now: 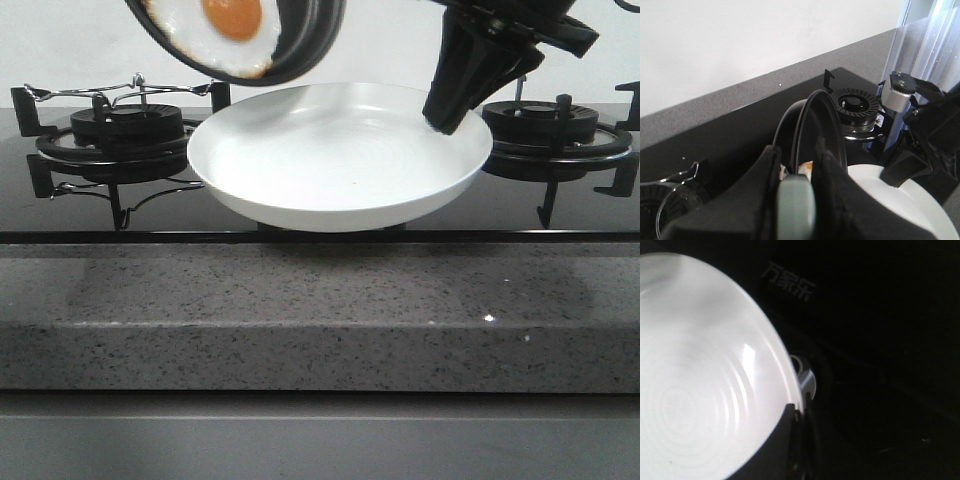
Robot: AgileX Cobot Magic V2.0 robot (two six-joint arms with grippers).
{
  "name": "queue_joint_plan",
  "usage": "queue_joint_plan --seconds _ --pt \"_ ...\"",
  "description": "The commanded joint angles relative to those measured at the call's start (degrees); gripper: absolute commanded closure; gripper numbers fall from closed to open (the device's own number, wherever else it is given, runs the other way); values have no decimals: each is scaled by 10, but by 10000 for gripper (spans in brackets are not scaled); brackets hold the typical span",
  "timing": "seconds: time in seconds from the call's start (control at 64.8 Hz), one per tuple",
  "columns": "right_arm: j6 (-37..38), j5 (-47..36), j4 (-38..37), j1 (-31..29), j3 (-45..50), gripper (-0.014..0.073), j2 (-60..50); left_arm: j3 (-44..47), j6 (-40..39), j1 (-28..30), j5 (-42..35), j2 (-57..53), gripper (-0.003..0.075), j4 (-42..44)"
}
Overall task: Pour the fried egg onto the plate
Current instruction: 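Tip the pan over the held plate with the left gripper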
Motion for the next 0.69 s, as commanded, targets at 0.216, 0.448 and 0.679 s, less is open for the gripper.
queue_joint_plan --seconds 0.216,0.448,0.679 --pt "-5 -17 18 0 -14 653 -27 21 28 -115 -170 -36 740 62" --pt "-5 -17 18 0 -14 653 -27 49 28 -185 -260 -36 740 115" --pt "-5 -17 18 0 -14 653 -27 55 28 -194 -284 -36 740 123"
